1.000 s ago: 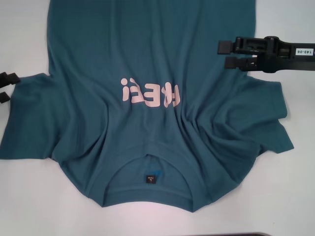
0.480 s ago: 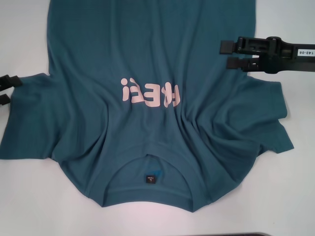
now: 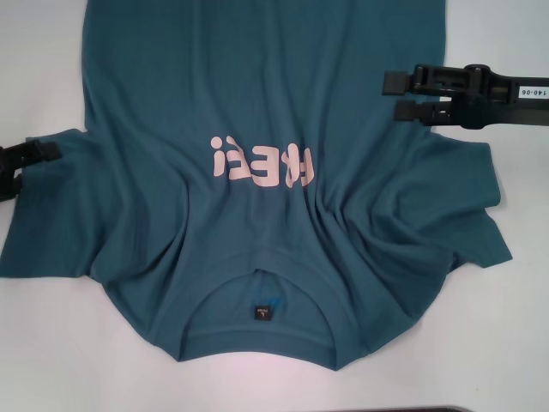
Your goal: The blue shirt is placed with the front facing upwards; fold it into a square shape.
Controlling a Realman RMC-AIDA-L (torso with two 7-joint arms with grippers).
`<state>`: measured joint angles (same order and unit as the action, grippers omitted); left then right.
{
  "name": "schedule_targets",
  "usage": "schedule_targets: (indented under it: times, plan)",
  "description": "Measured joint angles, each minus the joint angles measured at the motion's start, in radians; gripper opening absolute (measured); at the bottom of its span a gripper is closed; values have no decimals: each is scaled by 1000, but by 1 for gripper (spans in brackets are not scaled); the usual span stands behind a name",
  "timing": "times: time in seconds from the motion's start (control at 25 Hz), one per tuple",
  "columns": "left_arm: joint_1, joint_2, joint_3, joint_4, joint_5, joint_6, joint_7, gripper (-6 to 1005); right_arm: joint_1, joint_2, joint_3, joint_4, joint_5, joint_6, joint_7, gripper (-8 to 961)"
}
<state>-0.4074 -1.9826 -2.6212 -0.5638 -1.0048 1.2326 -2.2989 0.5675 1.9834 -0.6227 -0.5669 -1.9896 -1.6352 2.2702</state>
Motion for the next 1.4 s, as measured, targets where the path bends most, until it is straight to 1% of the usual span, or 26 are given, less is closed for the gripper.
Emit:
schedule_targets:
  times: [0.32,0.48,0.56,0.8,0.88,1.2,1.4]
  plan:
    - [-10,3,13,-4,0,30,-9,765,0,0,1,0,0,-2,0,940]
    - [-12,7,71,-27,11,34,-59,732,-1,-1,6,0,0,-2,0,940]
    - [-12,4,89,-47,24,28,-80,715,-1,-2,10,0,0,-3,0,940]
    - [-11,0,90,-60,27,26,-92,490,-2,-3,15,-1,0,-4,0,940]
    - [-11,0,90,-60,28,26,-92,283,-2,-3,15,-1,0,-5,0,940]
    - [-8,-1,83,-61,25,42,-89,123,-4,-3,22,-1,0,-5,2,941]
    - [-1,4,38,-97,15,120,-95,38,-5,-4,24,-1,-1,-5,3,941]
